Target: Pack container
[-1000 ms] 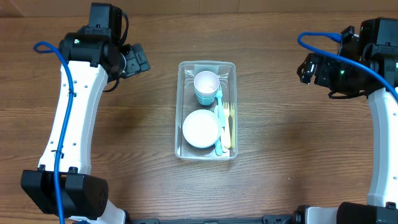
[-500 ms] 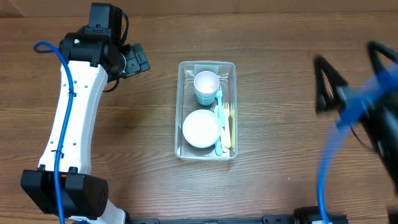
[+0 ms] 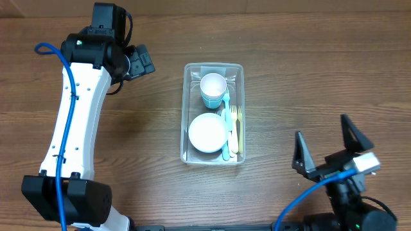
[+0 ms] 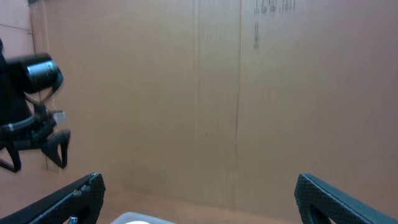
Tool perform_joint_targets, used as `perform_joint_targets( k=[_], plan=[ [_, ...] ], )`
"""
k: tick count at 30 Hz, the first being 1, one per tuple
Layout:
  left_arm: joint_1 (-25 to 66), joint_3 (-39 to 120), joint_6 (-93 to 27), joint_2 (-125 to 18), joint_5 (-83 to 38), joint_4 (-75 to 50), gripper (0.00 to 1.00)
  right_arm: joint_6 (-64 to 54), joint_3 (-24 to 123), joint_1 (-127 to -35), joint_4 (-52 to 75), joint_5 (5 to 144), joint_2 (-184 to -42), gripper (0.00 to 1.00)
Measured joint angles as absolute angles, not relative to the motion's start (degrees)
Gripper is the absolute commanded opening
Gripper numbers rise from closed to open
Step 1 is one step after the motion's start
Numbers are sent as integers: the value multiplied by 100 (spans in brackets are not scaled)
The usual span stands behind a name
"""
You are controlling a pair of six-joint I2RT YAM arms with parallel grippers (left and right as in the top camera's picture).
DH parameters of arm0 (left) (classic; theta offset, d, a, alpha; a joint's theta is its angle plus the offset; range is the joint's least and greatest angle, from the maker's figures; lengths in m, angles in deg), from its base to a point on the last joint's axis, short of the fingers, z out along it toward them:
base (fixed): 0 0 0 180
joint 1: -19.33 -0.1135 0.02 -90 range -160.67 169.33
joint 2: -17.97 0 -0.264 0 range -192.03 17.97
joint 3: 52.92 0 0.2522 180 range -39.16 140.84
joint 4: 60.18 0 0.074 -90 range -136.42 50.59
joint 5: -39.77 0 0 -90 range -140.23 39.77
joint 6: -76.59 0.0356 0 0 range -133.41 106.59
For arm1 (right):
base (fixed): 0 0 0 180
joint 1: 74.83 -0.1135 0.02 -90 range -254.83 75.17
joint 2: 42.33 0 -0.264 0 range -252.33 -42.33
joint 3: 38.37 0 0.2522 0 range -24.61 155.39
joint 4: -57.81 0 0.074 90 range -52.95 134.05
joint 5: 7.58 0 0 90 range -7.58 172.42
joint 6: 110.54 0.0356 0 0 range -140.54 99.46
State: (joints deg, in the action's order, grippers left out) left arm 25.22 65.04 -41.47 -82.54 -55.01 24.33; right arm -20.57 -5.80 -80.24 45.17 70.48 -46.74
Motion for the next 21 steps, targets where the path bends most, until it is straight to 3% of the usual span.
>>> perform_joint_targets(
  k=[21],
  plan=[
    [2522,6504,-4147,-8254,-5501,2433,100,-1944,-1839,-8007,4262,7483,-4317,100]
  ],
)
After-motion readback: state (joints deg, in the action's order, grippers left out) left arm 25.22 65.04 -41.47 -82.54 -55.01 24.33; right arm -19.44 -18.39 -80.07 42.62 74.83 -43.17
